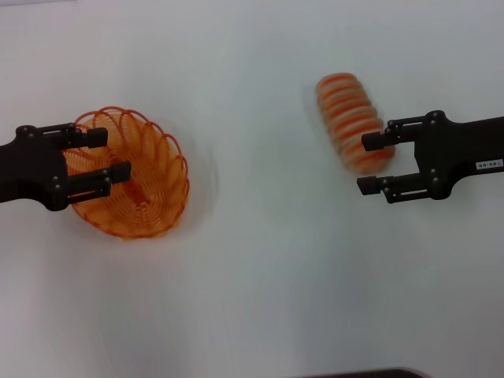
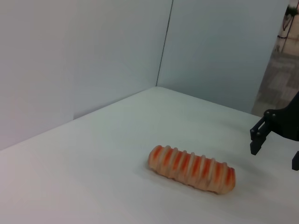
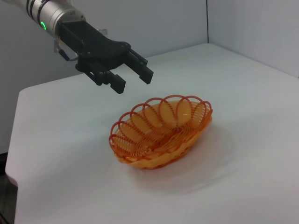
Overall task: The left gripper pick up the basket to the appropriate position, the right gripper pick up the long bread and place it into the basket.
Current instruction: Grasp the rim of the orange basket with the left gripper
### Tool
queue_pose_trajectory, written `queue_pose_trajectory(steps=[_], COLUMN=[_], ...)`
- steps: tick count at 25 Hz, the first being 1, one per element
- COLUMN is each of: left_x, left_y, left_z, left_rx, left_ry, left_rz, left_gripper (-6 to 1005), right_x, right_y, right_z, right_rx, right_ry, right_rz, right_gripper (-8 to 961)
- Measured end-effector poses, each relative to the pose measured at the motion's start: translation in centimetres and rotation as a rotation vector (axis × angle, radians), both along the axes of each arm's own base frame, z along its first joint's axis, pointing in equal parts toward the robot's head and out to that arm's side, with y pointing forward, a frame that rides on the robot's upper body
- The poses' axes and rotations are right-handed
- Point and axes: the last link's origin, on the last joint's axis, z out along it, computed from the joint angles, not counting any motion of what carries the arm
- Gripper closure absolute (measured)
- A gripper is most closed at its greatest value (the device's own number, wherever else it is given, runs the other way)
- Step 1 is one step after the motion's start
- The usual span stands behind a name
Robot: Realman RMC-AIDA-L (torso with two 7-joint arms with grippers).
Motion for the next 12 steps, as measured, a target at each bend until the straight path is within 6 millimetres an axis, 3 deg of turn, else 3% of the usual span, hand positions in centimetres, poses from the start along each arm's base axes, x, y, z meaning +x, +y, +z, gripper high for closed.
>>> queue_pose_trajectory(steps=[12], left_x=[0.1], left_y=[0.1], left_z=[-0.08], left_rx=[0.0], left_ry=[-0.001], left_rz=[-0.002], left_gripper=[357], right_x=[-0.01], right_y=[0.0], right_z=[-0.07], right_rx=[0.001], right_ry=[0.0], right_rz=[0.001], right_gripper=[223])
